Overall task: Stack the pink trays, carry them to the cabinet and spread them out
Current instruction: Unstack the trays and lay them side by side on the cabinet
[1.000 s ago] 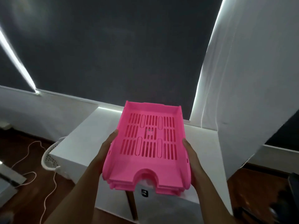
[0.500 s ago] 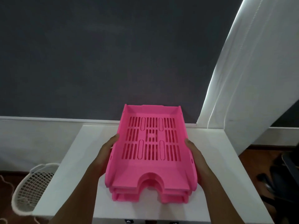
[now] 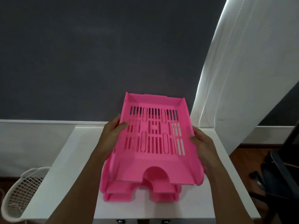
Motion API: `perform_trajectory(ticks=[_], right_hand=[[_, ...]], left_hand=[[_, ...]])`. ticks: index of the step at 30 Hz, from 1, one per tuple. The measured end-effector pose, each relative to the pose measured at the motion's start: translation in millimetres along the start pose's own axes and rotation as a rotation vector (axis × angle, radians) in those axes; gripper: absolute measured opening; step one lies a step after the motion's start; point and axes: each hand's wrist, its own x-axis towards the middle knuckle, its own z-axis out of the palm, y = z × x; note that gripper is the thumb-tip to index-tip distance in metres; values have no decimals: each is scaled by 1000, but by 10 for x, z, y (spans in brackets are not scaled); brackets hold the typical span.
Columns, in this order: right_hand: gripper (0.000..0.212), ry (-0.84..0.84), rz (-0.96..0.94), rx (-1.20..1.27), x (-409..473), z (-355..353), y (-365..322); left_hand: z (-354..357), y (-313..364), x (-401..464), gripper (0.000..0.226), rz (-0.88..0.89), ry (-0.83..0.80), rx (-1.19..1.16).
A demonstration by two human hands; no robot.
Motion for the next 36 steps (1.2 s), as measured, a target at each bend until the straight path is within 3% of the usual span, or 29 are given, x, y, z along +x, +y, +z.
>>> perform_trajectory(ticks=[4,10,13,18,23,28,32,36], right_hand=[[41,72,9,-45,-33,-638,-107],[39,206,52,-165,-265,-1893,-101],[41,256,77,-209,-301,-2252,21],[52,254,106,-283,-263,-2436,313],[43,187,137,-314,-162,-2461,573],[45,179,128,-322,5,-2423,725],[42,182,141,-395,129,-2379,840],[40,168,163,-432,220,-2300,856]], left_hand=[[722,93,85,26,-19,-42,-20],[1944,-98,46,44,-96,-173,54],[2375,-345,50,33,-160,-125,135],[2734,-774,23,19,-292,25,246],[2813,-1034,-30,59,-394,96,317],[2851,-1085,-2,57,-424,160,401],[2822,-1031,6,66,-393,175,438],[2787,-1019,-6,76,-249,175,395]])
